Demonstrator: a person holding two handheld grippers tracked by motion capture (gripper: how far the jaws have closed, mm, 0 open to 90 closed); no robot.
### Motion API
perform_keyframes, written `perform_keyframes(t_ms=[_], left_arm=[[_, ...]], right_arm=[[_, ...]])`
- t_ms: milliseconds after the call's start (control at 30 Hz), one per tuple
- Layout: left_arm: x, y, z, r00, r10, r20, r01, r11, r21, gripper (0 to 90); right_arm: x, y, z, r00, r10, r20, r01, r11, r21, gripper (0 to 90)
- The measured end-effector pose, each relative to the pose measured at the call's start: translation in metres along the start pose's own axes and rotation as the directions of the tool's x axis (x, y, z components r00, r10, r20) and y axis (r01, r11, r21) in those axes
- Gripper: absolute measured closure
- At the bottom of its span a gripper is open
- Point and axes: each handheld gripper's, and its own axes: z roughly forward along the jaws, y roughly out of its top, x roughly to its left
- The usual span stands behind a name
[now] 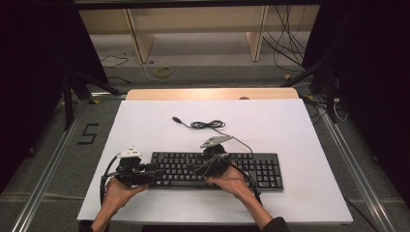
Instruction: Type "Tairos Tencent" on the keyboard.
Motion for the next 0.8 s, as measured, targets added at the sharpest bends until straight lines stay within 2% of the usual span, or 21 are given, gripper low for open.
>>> perform_keyframes(t_ms=[400,667,800], left_arm=[[0.0,-0.002,0.003,0.9998,0.019,-0.007,-0.019,0.9976,0.067,76.2],[0.003,-0.004,0.005,0.9994,0.029,-0.022,-0.026,0.9946,0.101,86.9],[0.003,-0.004,0.006,0.9991,0.035,-0.023,-0.032,0.9933,0.111,88.8]], right_arm=[[0.0,0.007,0.013,1.0,-0.003,-0.001,0.003,1.0,0.019,53.3],[0.001,0.009,0.023,0.9999,-0.013,-0.008,0.013,0.999,0.034,67.4],[0.002,0.01,0.026,0.9999,-0.013,-0.006,0.013,0.999,0.044,73.7]])
